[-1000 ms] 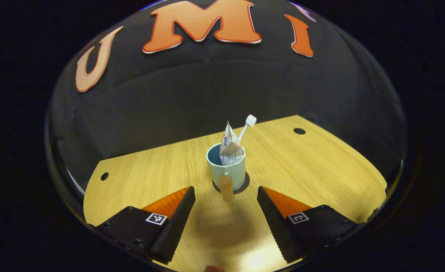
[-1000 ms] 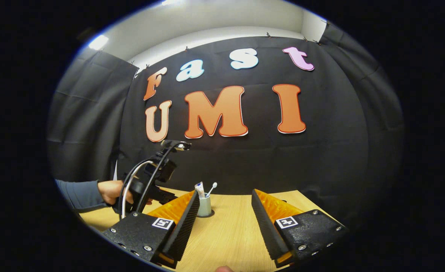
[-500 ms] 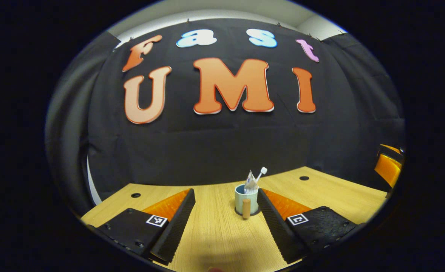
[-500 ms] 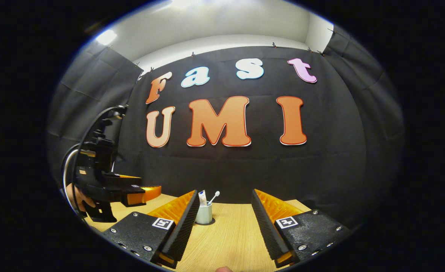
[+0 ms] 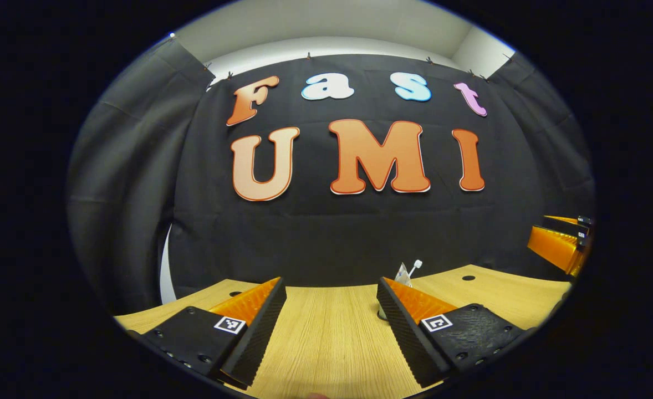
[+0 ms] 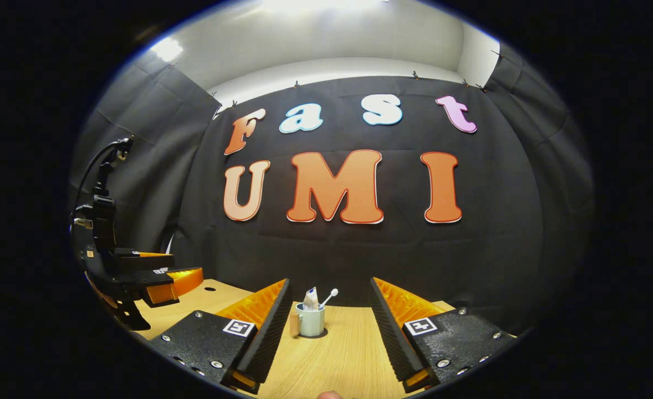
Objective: Put the toothbrush and toothpaste on the desktop into the cup, then pick up the cup and place it on the coaster on the desktop.
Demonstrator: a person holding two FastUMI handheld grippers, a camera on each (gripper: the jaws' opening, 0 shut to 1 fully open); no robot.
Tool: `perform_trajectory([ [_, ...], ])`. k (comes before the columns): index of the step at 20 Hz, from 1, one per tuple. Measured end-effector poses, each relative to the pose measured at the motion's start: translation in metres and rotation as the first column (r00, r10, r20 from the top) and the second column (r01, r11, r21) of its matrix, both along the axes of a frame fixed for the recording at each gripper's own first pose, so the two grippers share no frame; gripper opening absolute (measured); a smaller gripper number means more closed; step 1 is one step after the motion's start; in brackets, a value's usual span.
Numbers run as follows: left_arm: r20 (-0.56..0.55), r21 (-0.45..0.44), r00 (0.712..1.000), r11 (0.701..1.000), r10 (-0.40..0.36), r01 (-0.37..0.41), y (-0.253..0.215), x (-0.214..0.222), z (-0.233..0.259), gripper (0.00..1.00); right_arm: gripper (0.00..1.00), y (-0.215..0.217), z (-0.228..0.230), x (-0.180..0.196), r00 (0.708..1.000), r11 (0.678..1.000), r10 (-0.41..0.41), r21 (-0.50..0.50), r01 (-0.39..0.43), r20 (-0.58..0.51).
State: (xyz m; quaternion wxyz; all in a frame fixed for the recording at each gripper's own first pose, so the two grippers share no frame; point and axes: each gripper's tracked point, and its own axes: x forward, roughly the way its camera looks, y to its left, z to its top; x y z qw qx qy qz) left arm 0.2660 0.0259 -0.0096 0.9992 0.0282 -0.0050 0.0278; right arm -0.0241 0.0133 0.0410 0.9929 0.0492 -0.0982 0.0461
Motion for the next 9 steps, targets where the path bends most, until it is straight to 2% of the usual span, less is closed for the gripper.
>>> perform_trajectory([
  [4, 0.024, 0.001, 0.999, 1.0, 0.031, -0.031, 0.009, -0.011, 0.001, 0.99, 0.83, 0.004, -0.005, 0.002, 1.0, 1.0, 0.008, -0.008, -0.008, -0.017],
  [7, 0.042, -0.032, 0.999, 0.999, 0.035, -0.033, 0.01, -0.016, 0.001, 0.99, 0.83, 0.0, -0.01, 0.002, 0.999, 1.0, 0.003, -0.018, -0.004, -0.037],
  [8, 0.047, -0.04, 0.998, 0.999, 0.032, -0.03, 0.009, -0.017, 0.002, 1.0, 0.8, -0.003, -0.01, 0.001, 0.999, 1.0, -0.002, -0.02, 0.001, -0.038],
  [9, 0.057, -0.046, 0.998, 0.998, 0.034, -0.031, 0.01, -0.019, 0.003, 0.99, 0.83, -0.006, -0.01, 0.002, 0.999, 1.0, -0.007, -0.02, 0.006, -0.038],
])
